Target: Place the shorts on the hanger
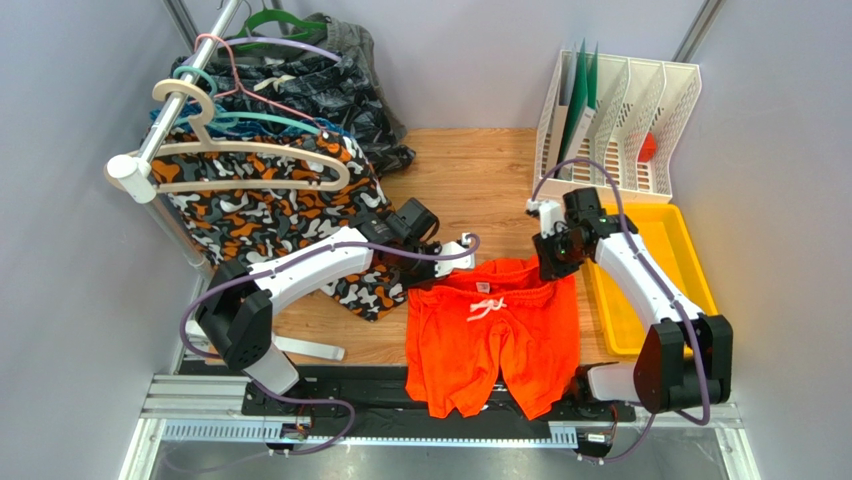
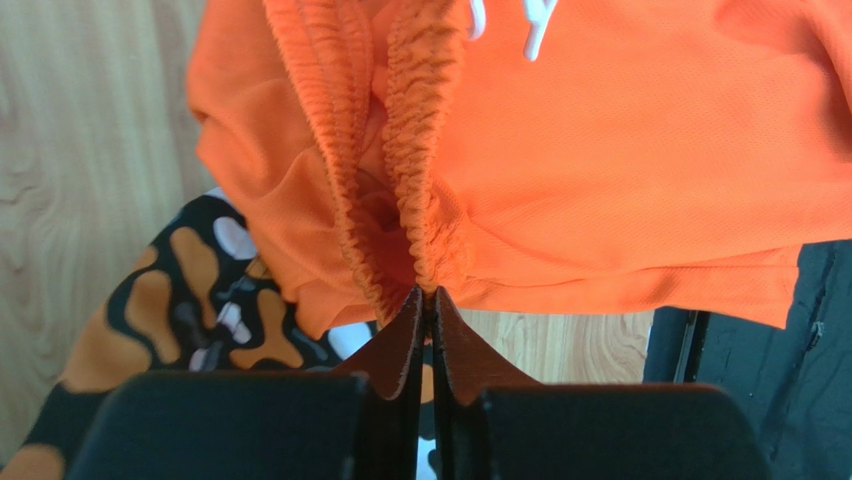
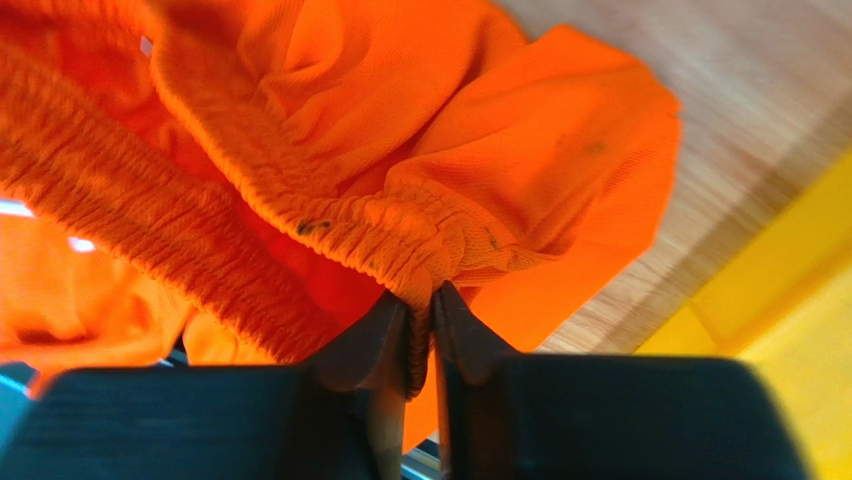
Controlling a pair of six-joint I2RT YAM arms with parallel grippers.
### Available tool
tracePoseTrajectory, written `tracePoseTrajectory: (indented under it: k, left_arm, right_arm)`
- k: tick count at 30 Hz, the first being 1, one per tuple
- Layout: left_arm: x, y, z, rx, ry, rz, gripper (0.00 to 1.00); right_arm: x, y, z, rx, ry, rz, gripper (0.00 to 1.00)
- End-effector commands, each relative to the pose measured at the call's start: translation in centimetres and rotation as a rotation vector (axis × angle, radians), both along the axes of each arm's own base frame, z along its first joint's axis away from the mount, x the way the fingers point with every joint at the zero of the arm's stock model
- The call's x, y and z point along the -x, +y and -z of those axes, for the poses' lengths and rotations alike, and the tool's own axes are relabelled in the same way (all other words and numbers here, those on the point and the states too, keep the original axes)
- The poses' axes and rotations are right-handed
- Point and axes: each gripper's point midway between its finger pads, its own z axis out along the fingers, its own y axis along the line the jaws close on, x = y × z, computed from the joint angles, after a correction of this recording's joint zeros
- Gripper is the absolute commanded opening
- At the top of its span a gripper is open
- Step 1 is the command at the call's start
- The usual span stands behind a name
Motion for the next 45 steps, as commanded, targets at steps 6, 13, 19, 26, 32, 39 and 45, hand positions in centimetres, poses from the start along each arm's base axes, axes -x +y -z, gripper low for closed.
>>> tracePoseTrajectory:
  k: [6, 13, 19, 26, 32, 39, 45]
  left_arm:
    - [1.8, -1.1, -3.2, 0.072, 0.011, 0.135, 0.61]
    - [2.2, -1.6, -18.1, 0.376, -0.098, 0.101, 0.8]
    - [1.7, -0.5, -31.9, 0.631, -0.351, 0.026, 0.85]
    - [-3.1, 6.1, -43.0, 0.827, -0.676, -0.425, 0.85]
    - [-3.8, 12.7, -48.7, 0.921, -0.894, -0.682, 0.84]
    - [-1.5, 17.8, -55.2, 1.043, -1.072, -0.782, 0.84]
    - [-0.6, 19.8, -56.3, 1.048, -1.144, -0.821, 0.86]
  right_arm:
    - [0.9, 0.8, -2.6, 0.047, -0.014, -0.116, 0.73]
    - [-2.6, 3.8, -14.9, -0.147, -0.335, -0.133, 0.89]
    - [-7.7, 8.6, -26.6, -0.398, -0.613, -0.199, 0.93]
    - [-8.5, 16.2, -35.4, -0.581, -0.769, -0.431, 0.95]
    - [-4.7, 24.8, -38.4, -0.612, -0.964, -0.662, 0.86]
    - [-0.7, 33.0, -38.9, -0.524, -1.253, -0.808, 0.73]
    - [-1.2, 37.2, -38.2, -0.455, -1.346, -0.787, 0.66]
